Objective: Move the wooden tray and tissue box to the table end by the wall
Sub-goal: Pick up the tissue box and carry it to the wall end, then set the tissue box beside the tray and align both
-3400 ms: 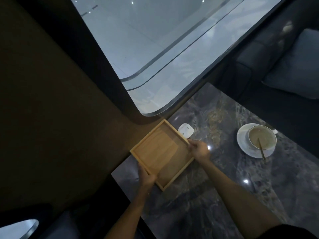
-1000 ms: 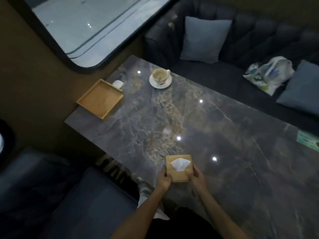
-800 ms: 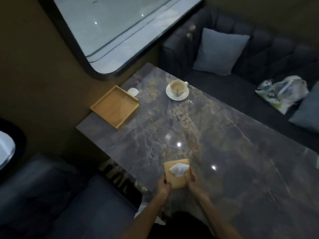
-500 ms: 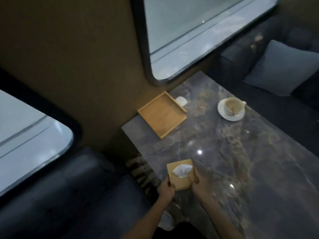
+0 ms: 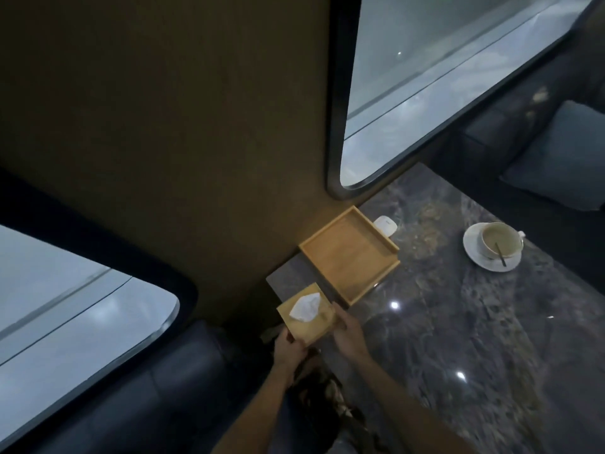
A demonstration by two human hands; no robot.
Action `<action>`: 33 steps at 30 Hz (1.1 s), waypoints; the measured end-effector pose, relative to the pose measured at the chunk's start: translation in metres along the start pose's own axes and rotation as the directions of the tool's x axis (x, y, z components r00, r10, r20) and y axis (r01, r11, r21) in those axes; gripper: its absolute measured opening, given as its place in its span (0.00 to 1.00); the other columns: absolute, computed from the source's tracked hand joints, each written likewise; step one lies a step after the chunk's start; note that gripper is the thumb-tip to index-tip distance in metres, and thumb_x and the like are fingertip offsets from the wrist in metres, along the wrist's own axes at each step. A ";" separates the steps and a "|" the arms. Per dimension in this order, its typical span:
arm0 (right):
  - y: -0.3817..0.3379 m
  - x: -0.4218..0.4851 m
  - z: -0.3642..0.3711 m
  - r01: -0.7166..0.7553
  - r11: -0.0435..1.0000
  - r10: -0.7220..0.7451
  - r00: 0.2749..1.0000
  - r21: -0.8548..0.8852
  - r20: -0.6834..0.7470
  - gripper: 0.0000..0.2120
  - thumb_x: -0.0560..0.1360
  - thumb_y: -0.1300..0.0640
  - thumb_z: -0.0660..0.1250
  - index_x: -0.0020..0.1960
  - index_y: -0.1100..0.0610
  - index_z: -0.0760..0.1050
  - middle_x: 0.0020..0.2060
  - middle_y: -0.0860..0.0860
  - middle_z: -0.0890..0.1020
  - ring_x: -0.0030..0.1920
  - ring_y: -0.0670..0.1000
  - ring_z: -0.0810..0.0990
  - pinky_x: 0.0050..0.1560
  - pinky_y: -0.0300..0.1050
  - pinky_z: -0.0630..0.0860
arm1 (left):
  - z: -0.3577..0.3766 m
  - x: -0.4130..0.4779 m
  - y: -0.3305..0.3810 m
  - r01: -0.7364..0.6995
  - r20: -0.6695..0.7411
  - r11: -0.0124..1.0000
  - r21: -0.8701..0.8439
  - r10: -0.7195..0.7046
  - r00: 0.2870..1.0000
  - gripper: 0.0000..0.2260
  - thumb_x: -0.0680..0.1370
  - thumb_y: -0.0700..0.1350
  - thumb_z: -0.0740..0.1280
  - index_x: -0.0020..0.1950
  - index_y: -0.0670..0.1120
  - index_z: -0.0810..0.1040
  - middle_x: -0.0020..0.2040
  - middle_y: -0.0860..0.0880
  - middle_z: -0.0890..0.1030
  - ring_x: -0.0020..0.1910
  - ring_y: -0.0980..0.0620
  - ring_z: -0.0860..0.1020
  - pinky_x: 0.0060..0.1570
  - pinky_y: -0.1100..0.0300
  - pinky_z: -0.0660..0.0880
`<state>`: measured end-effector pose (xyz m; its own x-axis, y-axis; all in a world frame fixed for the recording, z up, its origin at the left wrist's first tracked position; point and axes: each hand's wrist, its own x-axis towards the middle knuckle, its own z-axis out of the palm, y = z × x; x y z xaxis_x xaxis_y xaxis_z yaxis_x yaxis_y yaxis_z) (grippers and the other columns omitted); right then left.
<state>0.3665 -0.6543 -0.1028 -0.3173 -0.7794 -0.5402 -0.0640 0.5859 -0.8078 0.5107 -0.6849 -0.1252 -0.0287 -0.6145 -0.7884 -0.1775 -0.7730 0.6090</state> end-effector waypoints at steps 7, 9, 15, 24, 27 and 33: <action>-0.009 0.020 0.016 -0.243 0.821 0.271 0.962 0.516 0.021 0.12 0.77 0.70 0.57 0.54 0.59 0.75 0.47 0.58 0.79 0.47 0.55 0.79 0.38 0.38 0.79 | 0.006 0.008 0.036 0.041 -0.125 0.960 -0.277 -0.078 0.989 0.25 0.76 0.31 0.65 0.73 0.43 0.66 0.63 0.38 0.78 0.61 0.39 0.78 0.62 0.43 0.76; -0.012 0.029 0.020 -0.270 0.796 0.270 0.959 0.541 0.081 0.13 0.78 0.69 0.57 0.58 0.59 0.73 0.52 0.60 0.78 0.52 0.58 0.78 0.44 0.42 0.79 | 0.005 0.011 0.041 0.042 -0.159 0.946 -0.323 -0.098 0.982 0.24 0.77 0.31 0.65 0.72 0.42 0.67 0.61 0.40 0.78 0.61 0.39 0.78 0.63 0.44 0.75; -0.036 0.060 0.027 -0.269 0.820 0.226 0.963 0.506 0.147 0.20 0.78 0.67 0.58 0.69 0.63 0.64 0.62 0.55 0.74 0.62 0.57 0.75 0.59 0.48 0.75 | 0.005 0.028 0.061 -0.019 -0.098 0.992 -0.126 0.007 0.995 0.14 0.77 0.40 0.66 0.63 0.47 0.78 0.54 0.47 0.84 0.53 0.48 0.82 0.59 0.46 0.79; -0.046 0.099 0.022 -0.401 0.715 0.237 0.910 0.573 0.340 0.19 0.79 0.65 0.55 0.69 0.57 0.66 0.64 0.51 0.76 0.64 0.48 0.75 0.61 0.42 0.74 | -0.009 0.044 0.078 -0.050 0.007 0.977 -0.206 0.053 0.999 0.15 0.76 0.37 0.67 0.63 0.45 0.78 0.55 0.43 0.84 0.55 0.44 0.82 0.59 0.48 0.78; -0.034 0.092 -0.002 -0.327 0.821 0.284 0.945 0.468 0.162 0.15 0.78 0.62 0.60 0.64 0.56 0.69 0.58 0.52 0.78 0.61 0.52 0.76 0.62 0.48 0.73 | -0.018 0.044 0.081 -0.004 0.041 0.961 -0.275 0.016 0.999 0.19 0.77 0.37 0.66 0.68 0.44 0.73 0.58 0.43 0.83 0.56 0.45 0.81 0.58 0.49 0.78; 0.046 0.117 -0.049 -0.282 0.776 0.584 0.660 0.565 -0.473 0.13 0.76 0.63 0.63 0.59 0.67 0.73 0.54 0.66 0.79 0.49 0.58 0.76 0.59 0.57 0.75 | -0.022 0.049 0.105 0.034 0.009 0.948 -0.315 -0.033 0.999 0.29 0.78 0.39 0.65 0.77 0.48 0.57 0.67 0.43 0.76 0.57 0.49 0.78 0.51 0.52 0.78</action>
<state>0.2799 -0.7069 -0.1916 -0.6940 -0.0681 -0.7167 0.5739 0.5489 -0.6078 0.5126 -0.7996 -0.0978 -0.0322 -0.5875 -0.8086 0.1408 -0.8036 0.5783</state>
